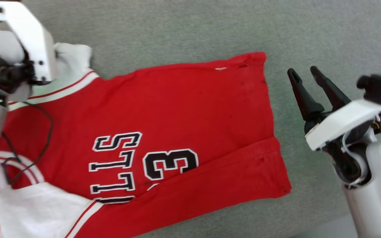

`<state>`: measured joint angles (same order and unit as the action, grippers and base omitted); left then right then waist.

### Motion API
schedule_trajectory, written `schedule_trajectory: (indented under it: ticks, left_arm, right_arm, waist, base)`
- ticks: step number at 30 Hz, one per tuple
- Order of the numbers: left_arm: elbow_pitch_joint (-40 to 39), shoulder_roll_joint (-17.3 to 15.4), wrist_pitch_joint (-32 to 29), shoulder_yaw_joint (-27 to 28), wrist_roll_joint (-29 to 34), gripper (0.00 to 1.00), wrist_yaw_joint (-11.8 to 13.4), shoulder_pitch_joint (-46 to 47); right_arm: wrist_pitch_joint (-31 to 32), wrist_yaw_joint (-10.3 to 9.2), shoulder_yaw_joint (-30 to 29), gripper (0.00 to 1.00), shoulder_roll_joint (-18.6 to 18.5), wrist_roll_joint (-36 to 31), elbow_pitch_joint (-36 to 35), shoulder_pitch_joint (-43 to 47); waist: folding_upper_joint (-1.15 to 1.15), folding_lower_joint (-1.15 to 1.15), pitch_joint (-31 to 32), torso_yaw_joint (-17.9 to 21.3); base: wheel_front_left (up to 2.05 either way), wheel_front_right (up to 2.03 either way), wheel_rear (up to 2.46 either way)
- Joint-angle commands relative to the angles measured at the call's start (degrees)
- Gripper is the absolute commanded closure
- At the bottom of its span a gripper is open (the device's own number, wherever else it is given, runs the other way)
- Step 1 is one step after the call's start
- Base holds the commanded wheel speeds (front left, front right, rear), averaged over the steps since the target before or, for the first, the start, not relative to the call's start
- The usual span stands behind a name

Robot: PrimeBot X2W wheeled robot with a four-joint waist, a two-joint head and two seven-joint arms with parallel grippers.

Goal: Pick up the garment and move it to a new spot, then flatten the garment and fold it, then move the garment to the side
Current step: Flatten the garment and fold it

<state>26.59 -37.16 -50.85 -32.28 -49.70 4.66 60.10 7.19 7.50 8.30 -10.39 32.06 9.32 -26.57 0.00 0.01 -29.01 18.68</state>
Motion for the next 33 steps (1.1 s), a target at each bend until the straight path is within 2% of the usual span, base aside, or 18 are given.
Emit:
schedule_trajectory:
  ticks: [1, 7, 12, 18, 19, 20, 21, 24, 29, 33]
  left_arm:
    - [-0.1, 0.7, 0.6, -0.2, 0.0, 1.0, -0.4, -0.4]
    - [-2.5, 3.3, 5.3, -0.3, 1.2, 1.0, -2.2, 2.5]
    - [-5.1, 4.6, 7.7, -1.1, 2.8, 1.0, -2.1, 3.9]
    - [-6.7, 5.4, 10.3, -1.1, 3.2, 1.0, -2.3, 3.5]
    - [-6.8, 5.5, 10.7, -1.1, 3.1, 1.0, -2.4, 3.2]
    - [-6.9, 5.6, 11.2, -1.0, 3.1, 1.0, -2.3, 3.0]
    - [-6.9, 5.6, 11.5, -1.0, 3.0, 1.0, -2.4, 2.7]
    - [-7.0, 5.6, 12.5, -0.4, 2.6, 1.0, -2.3, 2.1]
    - [-7.1, 5.1, 15.0, 0.9, 1.6, 1.0, -1.9, -0.1]
    - [-8.4, 4.6, 18.2, 2.5, 0.3, 1.0, -1.4, -3.6]
  right_arm:
    - [1.1, -0.02, 0.1, 0.0, -0.6, 0.5, 0.9, -1.4]
    - [12.1, -0.02, 1.0, 0.0, -4.5, 4.2, 10.0, -9.3]
    - [20.2, -0.02, 2.6, 0.0, -6.4, 4.4, 16.6, -15.9]
    - [31.9, -0.06, 5.1, 0.0, -6.1, 3.4, 25.8, -19.2]
    - [34.1, -0.07, 5.5, 0.52, -5.7, 3.3, 27.3, -19.1]
    - [35.8, -0.06, 5.6, 0.88, -5.2, 3.5, 28.4, -19.1]
    - [37.1, -0.05, 5.8, 1.0, -4.9, 3.4, 29.0, -19.2]
    - [38.1, -0.02, 6.0, 1.0, -4.7, 3.0, 28.9, -20.3]
    - [32.9, -0.01, 4.3, 1.0, -6.7, 2.5, 24.6, -23.1]
    - [29.9, -0.03, 3.1, 1.0, -8.0, 2.4, 20.5, -21.7]
  waist:
    - [0.0, -0.01, 1.1, -1.6]
    - [0.0, -0.01, 0.9, -6.0]
    - [0.0, -0.01, -0.8, -8.9]
    - [0.0, -0.01, -2.2, -10.9]
    - [0.0, -0.01, -2.3, -11.0]
    - [0.0, -0.01, -2.3, -11.2]
    - [0.0, -0.01, -2.3, -11.3]
    - [0.0, -0.01, -2.0, -11.6]
    - [0.0, -0.01, -0.1, -12.1]
    - [0.0, -0.01, 3.0, -12.7]
  base:
    - [0.0, 0.0, 0.0]
    - [0.0, 0.0, 0.0]
    - [0.0, 0.0, 0.0]
    - [0.0, 0.0, 0.0]
    - [0.0, 0.0, 0.0]
    - [0.0, 0.0, 0.0]
    - [0.0, 0.0, 0.0]
    - [0.0, 0.0, 0.0]
    - [0.0, 0.0, 0.0]
    - [0.0, 0.0, 0.0]
